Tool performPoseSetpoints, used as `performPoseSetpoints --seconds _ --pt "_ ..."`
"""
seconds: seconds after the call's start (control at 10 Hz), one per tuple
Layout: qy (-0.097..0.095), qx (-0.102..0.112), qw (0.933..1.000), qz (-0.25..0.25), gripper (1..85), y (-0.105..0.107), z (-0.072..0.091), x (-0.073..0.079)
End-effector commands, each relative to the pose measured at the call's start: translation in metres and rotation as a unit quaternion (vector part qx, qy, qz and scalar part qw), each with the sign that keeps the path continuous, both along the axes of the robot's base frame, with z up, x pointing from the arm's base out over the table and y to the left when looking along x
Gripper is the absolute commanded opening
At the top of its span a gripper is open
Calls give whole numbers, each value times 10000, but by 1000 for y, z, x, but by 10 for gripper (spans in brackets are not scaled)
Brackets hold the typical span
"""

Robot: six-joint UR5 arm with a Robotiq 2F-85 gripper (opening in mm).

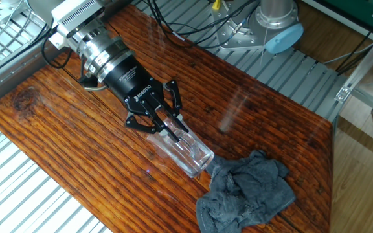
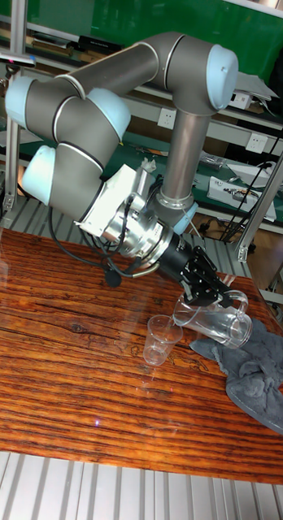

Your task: Pour the water from one cup into another empty cup

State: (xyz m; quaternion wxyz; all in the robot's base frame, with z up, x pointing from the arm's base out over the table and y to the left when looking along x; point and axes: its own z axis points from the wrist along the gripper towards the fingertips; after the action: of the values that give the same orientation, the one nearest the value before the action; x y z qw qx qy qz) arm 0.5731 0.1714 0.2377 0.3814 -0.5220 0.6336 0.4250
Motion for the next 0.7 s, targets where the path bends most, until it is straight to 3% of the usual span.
performPoseSetpoints --seconds 0.0,0.1,0.3,0.5,0.6 --pt "2 66 10000 -38 10 -1 6 2" --pt "93 -30 9999 -56 10 -2 2 3" --pt "264 -502 9983 -160 10 -7 -10 9" --pt "568 -1070 9921 -334 10 -11 -18 17" --pt "721 -1242 9887 -420 10 -8 -17 23"
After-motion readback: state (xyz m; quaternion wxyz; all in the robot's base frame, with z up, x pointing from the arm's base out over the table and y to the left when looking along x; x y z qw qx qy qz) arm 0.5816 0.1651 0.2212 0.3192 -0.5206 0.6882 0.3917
